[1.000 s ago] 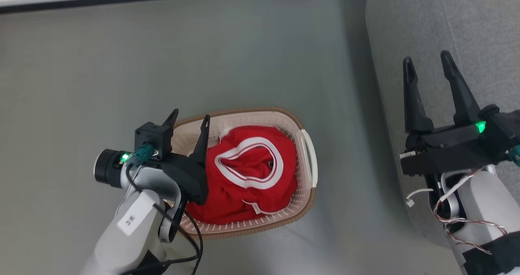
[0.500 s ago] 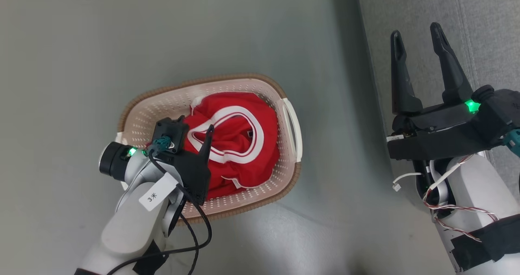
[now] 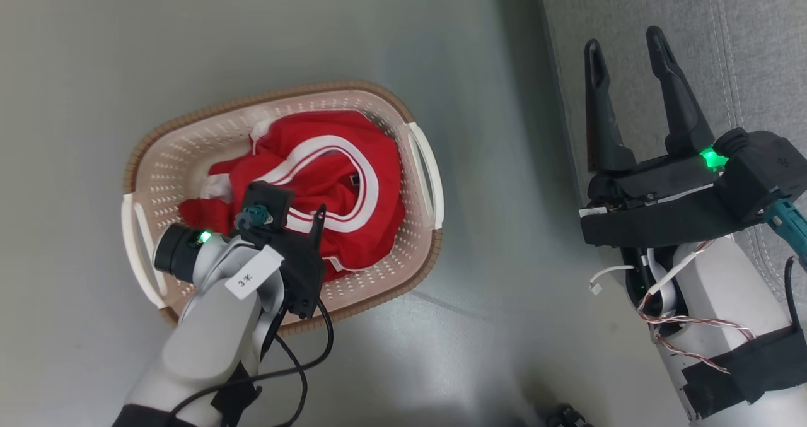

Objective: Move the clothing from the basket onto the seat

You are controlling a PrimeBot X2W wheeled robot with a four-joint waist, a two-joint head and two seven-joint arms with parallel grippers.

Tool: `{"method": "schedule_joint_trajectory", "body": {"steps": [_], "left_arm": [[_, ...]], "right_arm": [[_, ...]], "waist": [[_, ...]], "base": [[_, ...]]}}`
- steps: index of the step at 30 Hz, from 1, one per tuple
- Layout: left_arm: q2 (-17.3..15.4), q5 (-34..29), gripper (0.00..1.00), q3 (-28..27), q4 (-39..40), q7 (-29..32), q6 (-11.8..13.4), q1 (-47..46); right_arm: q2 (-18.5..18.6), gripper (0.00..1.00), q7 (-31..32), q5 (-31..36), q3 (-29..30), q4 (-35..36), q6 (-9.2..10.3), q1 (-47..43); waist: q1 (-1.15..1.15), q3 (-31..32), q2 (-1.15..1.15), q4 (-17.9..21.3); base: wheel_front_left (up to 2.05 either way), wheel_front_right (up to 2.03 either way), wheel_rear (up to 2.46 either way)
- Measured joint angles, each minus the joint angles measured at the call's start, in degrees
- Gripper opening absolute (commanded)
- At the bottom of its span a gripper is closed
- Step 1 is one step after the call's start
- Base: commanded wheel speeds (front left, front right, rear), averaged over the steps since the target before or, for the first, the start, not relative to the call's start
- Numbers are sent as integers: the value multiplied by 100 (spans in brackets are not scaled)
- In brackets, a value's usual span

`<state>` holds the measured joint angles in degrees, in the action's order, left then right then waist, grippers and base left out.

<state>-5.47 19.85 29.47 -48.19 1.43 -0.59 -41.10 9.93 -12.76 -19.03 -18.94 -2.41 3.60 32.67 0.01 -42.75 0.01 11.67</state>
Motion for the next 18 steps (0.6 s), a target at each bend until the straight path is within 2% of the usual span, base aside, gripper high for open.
{"method": "schedule_joint_trajectory", "body": {"steps": [14,18], "left_arm": [[18,-13,100,13,-677,151,15,-355],[-29,-205,100,130,-854,200,15,-466]], "right_arm": [[-136,100,-45,0,-77,46,-9,89],[-158,100,-53,0,-89,76,-9,98]], "waist": [[0,-433,0,232],[-1,-569,0,294]], "base": [[0,0,0],[0,0,0]]}}
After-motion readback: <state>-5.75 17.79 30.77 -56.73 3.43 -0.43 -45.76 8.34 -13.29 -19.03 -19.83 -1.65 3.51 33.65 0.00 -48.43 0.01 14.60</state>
